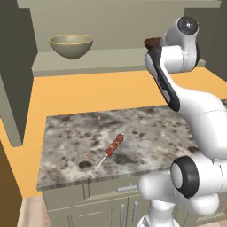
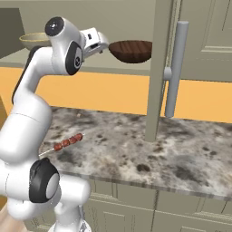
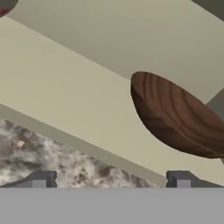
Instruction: Pick both bowls and place them on the counter. Then place the kebab skewer in one bowl and place the sugar cube in the other bowl.
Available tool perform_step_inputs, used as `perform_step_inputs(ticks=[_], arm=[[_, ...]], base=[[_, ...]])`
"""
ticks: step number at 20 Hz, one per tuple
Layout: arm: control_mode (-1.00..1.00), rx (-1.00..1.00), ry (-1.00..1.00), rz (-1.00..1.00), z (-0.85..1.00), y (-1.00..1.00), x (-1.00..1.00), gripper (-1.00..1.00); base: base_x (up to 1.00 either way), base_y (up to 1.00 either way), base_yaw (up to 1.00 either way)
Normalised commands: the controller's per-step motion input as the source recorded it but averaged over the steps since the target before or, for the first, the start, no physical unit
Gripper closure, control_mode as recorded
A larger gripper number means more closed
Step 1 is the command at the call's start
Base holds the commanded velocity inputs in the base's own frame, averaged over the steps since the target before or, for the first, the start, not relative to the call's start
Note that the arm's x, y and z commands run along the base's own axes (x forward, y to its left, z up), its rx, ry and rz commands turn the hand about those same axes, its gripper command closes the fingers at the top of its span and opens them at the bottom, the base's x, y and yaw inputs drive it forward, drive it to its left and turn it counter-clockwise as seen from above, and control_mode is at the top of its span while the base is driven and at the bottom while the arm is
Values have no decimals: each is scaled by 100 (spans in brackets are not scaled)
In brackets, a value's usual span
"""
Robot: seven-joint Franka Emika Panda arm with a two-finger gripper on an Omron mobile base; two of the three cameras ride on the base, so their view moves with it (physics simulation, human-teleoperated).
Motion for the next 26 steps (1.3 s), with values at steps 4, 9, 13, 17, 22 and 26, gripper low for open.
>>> perform_step_inputs(ticks=[4, 9, 13, 17, 22, 26], arm=[[-100, -13, -7, 0, 14, -12, 18, -100], [-100, -9, -5, 0, 2, -15, 29, -100], [-100, -7, -4, 0, 11, -15, 34, -100], [-100, -4, 1, -1, 13, -9, 37, -100], [-100, -6, 14, -7, 1, -2, 35, -100], [-100, -6, 9, -3, -2, -8, 24, -100]], base=[[0, 0, 0], [0, 0, 0], [0, 0, 0], [0, 0, 0], [0, 0, 0], [0, 0, 0]])
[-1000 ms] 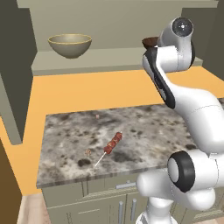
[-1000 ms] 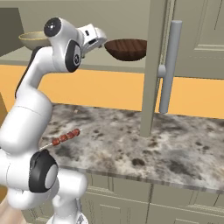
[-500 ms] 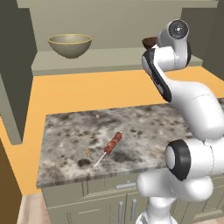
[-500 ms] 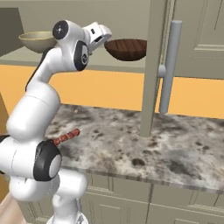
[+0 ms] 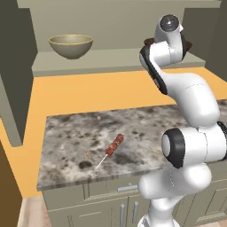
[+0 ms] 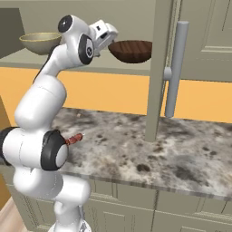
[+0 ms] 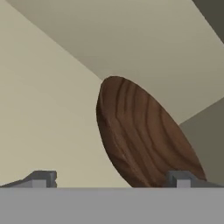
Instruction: Pick both bowls and place them on the counter. Then place the kebab skewer in one bowl and place the sugar cube in the other bowl.
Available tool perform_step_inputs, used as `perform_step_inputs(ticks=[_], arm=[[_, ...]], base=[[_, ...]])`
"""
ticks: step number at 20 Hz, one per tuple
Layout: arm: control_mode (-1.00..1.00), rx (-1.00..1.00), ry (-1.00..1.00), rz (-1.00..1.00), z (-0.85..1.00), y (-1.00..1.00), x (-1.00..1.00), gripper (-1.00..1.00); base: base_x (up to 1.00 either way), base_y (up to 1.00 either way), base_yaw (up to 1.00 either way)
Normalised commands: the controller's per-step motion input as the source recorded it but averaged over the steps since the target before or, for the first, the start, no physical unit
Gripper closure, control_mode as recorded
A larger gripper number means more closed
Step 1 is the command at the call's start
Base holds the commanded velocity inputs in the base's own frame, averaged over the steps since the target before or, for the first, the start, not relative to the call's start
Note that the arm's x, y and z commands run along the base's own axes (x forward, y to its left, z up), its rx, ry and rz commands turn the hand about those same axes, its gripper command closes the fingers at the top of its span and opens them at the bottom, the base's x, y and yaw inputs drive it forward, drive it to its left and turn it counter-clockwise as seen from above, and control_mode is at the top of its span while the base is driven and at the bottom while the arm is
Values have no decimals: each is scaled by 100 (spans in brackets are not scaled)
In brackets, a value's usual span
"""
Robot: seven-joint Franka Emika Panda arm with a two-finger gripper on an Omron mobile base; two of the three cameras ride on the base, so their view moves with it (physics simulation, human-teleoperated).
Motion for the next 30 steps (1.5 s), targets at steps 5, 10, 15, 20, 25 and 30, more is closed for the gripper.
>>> perform_step_inputs(ticks=[5, 10, 15, 20, 25, 30], arm=[[-100, -3, 3, 0, -8, -13, 18, -100], [-100, -2, 4, 0, -16, -20, 22, -100], [-100, -1, 3, 0, -15, -13, 25, -100], [-100, 0, 2, 0, -10, -8, 21, -100], [-100, 0, 3, 0, -8, -3, 24, -100], [-100, 0, 5, 0, -14, -1, 20, 100]], base=[[0, 0, 0], [0, 0, 0], [0, 0, 0], [0, 0, 0], [0, 0, 0], [0, 0, 0]])
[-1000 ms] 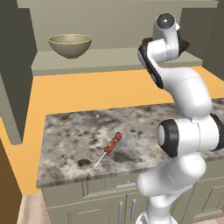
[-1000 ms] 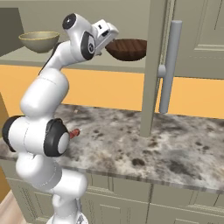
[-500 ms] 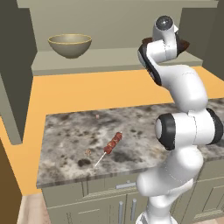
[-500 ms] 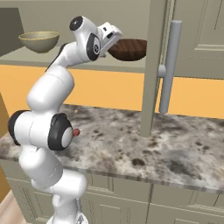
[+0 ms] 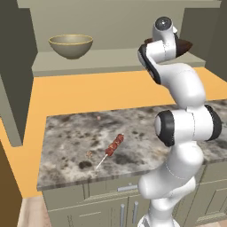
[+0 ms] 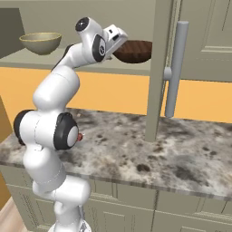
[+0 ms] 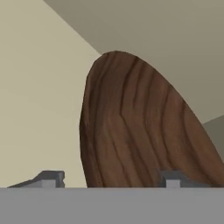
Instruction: Pick both bowls and place them on the counter. Then place the kebab skewer in one bowl and place the sugar cube in the other bowl.
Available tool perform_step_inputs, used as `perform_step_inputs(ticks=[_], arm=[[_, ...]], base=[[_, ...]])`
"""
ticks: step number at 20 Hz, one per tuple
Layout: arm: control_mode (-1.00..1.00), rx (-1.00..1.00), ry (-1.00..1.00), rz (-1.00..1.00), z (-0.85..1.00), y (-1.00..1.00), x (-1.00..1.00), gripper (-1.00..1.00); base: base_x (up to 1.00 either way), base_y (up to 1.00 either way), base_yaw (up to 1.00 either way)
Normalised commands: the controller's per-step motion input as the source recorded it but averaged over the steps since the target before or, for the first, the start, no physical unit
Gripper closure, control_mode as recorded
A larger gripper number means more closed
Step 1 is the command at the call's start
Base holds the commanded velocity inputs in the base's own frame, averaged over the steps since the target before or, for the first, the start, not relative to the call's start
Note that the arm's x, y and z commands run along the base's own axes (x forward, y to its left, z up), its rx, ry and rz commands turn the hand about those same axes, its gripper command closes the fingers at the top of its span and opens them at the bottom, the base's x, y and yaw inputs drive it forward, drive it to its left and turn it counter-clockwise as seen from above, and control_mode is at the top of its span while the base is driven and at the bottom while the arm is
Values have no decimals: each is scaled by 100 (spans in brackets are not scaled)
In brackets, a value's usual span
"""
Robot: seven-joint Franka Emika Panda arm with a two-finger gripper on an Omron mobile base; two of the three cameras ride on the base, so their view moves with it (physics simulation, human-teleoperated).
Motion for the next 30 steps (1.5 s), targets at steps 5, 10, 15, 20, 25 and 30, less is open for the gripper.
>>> perform_step_inputs(ticks=[5, 10, 15, 20, 25, 30], arm=[[-100, 0, 0, 0, -10, 0, -7, 100], [-100, -3, -9, 4, -20, 23, -93, 100], [-100, -3, -4, 1, -25, 73, -100, 100], [-100, 0, -6, -2, -8, 52, -100, 100], [-100, 0, 0, -12, -33, 10, -100, 100], [-100, 0, 17, -8, -73, 2, -54, 100]], base=[[0, 0, 0], [0, 0, 0], [0, 0, 0], [0, 0, 0], [0, 0, 0], [0, 0, 0]])
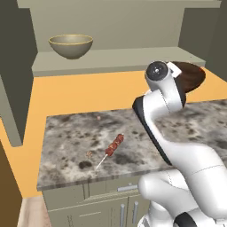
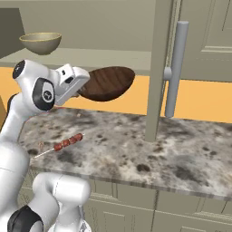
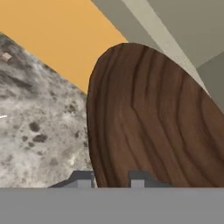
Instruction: Pick both bowls and place them on the counter. Then place the kebab skewer in one bowl and place the sugar cube in the other bowl.
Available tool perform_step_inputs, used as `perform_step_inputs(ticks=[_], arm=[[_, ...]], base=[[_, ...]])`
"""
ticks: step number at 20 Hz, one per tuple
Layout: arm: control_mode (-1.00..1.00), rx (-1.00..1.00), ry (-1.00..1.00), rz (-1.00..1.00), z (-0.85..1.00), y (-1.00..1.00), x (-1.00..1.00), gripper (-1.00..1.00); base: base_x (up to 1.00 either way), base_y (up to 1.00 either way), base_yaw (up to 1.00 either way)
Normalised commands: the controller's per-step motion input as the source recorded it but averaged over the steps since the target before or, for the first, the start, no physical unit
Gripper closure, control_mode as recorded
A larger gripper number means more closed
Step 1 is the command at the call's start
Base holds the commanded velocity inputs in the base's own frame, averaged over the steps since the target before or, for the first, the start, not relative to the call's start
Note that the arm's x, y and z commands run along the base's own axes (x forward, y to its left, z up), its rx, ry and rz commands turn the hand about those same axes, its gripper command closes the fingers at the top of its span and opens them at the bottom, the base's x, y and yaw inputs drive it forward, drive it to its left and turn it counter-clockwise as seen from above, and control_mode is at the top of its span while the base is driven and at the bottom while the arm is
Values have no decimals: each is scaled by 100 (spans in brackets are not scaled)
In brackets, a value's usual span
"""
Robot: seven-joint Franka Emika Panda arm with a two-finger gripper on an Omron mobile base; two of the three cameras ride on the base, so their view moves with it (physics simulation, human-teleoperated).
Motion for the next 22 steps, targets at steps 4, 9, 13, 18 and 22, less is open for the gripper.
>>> perform_step_inputs(ticks=[4, 9, 13, 18, 22], arm=[[-100, 0, 27, 0, -85, 0, 1, 100], [-100, 0, 21, 0, -58, -5, 21, 100], [-100, 0, 12, 4, -58, -20, 12, 100], [-100, 3, 7, 4, -51, -1, 49, 100], [-100, 7, 1, 11, -64, 0, 69, 100]], base=[[0, 0, 0], [0, 0, 0], [0, 0, 0], [0, 0, 0], [0, 0, 0]])
